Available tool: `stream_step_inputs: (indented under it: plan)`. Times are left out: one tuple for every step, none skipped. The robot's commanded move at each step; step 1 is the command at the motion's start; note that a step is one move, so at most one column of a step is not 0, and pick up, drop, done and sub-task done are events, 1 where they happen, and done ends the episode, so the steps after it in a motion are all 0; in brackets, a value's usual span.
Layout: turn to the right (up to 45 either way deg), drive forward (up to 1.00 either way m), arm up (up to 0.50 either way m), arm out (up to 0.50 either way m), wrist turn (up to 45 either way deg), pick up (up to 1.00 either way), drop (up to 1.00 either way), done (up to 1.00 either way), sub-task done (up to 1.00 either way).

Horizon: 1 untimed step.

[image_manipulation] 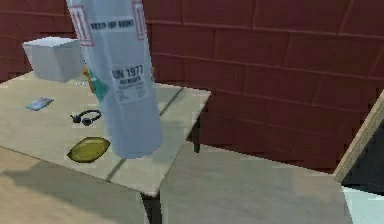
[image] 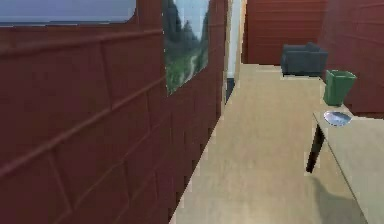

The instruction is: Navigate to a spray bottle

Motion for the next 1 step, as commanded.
stream_step_inputs:
  plan:
    - [18.0, 0.00, 0.00, 0.00, 0.0, 0.00, 0.00, 0.00, 0.00]
